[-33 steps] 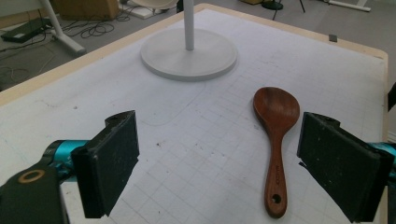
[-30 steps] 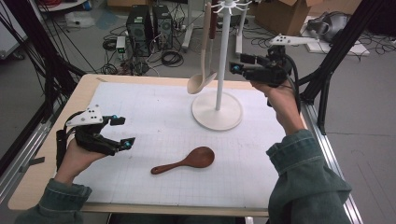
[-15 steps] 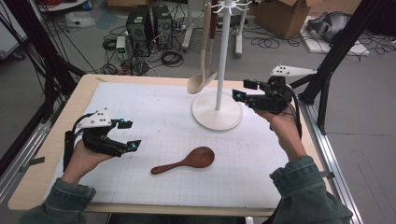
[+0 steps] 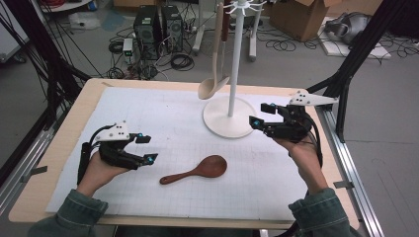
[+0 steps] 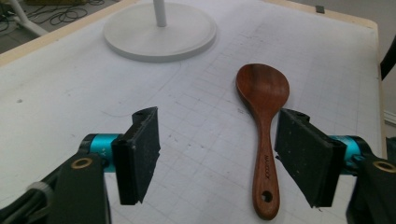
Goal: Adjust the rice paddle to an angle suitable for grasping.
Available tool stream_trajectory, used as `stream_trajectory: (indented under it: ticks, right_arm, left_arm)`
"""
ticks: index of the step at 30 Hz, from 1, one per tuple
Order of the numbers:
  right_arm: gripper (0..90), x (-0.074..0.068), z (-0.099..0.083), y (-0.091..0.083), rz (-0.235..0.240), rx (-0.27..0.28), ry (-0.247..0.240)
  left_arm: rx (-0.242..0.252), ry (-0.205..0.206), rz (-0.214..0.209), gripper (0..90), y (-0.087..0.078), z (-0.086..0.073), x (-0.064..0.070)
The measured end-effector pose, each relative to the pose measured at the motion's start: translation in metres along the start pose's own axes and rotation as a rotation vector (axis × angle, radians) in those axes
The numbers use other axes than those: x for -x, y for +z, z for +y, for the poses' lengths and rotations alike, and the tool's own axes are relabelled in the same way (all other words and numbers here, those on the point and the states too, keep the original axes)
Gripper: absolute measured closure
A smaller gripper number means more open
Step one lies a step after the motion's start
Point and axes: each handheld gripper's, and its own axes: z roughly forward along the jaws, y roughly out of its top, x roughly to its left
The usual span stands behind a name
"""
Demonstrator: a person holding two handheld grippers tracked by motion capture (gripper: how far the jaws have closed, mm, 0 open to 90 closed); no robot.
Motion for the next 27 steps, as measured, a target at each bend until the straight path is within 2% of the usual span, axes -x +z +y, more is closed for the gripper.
stream_trajectory:
  ticks: [15,19,27]
  right_arm:
    - [27.5,-0.003,-0.039,-0.003,0.01,-0.04,0.004]
    - [27.4,-0.004,-0.047,-0.006,0.008,-0.042,0.01]
    - [27.2,-0.003,-0.059,-0.008,0.009,-0.051,0.02]
  left_arm:
    - [-0.115,0.012,-0.096,48.6,0.038,-0.013,0.013]
    - [-0.141,0.006,-0.118,50.3,0.048,-0.015,0.016]
    - [-0.198,0.02,-0.153,54.5,0.066,-0.021,0.021]
